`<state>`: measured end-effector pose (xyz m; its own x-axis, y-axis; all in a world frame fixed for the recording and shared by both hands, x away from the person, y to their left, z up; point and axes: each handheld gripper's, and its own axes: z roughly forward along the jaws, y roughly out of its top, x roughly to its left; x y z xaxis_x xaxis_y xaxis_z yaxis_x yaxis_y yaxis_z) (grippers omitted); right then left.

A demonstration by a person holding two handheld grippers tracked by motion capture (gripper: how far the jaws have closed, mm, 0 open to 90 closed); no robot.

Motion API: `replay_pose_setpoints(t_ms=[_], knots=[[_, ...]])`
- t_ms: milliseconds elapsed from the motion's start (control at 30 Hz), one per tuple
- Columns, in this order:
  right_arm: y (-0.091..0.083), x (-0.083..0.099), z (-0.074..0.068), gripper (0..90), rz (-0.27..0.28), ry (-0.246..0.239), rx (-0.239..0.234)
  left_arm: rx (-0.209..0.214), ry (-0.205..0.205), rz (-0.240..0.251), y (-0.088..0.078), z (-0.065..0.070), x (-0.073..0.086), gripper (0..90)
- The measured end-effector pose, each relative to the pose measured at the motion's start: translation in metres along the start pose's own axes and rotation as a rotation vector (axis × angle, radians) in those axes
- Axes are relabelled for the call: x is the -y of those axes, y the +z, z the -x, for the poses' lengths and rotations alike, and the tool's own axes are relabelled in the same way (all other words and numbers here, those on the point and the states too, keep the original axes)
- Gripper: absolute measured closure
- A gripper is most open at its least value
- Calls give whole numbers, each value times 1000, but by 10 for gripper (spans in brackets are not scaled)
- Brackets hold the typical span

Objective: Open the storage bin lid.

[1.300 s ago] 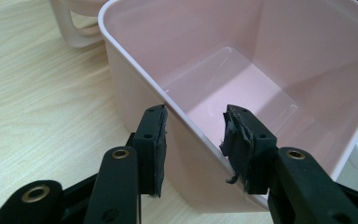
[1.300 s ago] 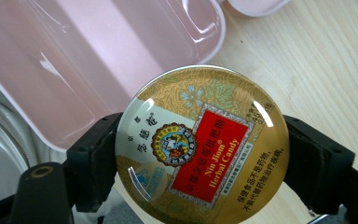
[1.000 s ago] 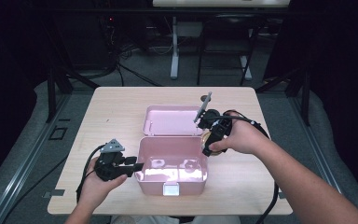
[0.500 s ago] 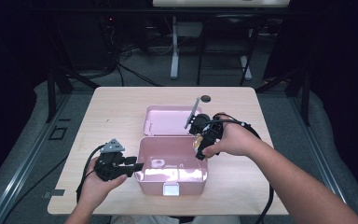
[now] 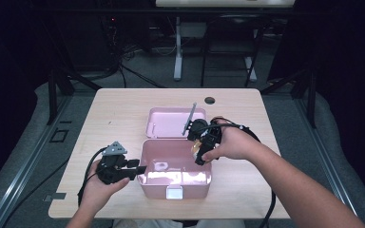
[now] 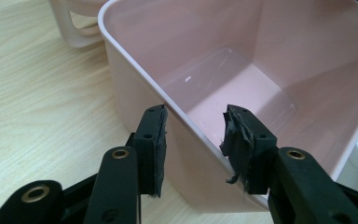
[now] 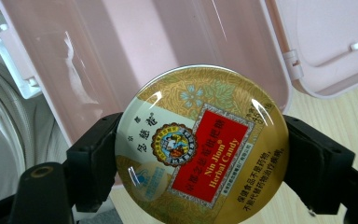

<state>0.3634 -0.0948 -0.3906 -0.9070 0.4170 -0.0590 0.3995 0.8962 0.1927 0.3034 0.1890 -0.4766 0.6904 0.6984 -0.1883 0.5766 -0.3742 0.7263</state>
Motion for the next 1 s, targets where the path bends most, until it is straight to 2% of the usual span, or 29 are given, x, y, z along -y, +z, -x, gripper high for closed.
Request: replay_pose_setpoints(t_ms=[500, 667, 800, 1000], knots=[[12, -10, -6, 200, -4, -41, -9, -1, 5, -1, 0, 0, 0, 588], [16, -11, -7, 200, -5, -64, 5, 0, 2, 0, 0, 0, 0, 587], [21, -11, -5, 200, 3, -74, -6, -1, 2, 0, 0, 0, 0, 588], [31, -10, -6, 200, -13, -104, -15, -1, 2, 0, 0, 0, 0, 588]])
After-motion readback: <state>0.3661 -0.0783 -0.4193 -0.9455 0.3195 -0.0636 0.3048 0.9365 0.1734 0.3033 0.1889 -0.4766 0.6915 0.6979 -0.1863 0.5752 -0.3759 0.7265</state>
